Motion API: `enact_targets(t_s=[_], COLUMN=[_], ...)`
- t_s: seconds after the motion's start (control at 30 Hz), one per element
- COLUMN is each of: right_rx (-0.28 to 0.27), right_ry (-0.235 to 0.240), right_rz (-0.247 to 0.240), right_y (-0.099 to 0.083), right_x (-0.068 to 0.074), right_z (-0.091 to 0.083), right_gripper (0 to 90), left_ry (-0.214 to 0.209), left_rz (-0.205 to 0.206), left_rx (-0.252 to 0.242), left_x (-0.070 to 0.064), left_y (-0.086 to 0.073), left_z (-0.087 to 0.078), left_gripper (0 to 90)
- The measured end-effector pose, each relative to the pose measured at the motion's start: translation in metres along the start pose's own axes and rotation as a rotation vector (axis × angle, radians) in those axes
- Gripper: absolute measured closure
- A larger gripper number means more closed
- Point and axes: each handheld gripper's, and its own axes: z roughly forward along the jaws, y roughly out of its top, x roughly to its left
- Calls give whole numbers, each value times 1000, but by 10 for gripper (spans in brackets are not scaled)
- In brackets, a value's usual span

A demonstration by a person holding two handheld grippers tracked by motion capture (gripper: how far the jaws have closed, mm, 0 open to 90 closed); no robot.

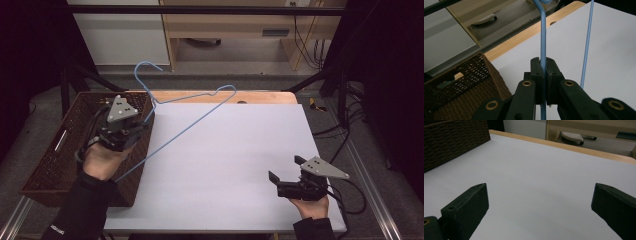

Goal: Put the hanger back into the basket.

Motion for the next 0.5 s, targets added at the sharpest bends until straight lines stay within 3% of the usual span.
enact_targets(t_s=[0.27,0.5], right_rx=[-2,-2], right_ry=[-3,0], right_rz=[-3,-4], right_y=[0,0], right_x=[1,1], right_z=[1,1], right_gripper=[16,16], left_ry=[7,49], left_rz=[-8,-28], left_rx=[22,30], left_x=[24,44], left_y=[-6,-11], left_z=[-7,-12], left_gripper=[864,864])
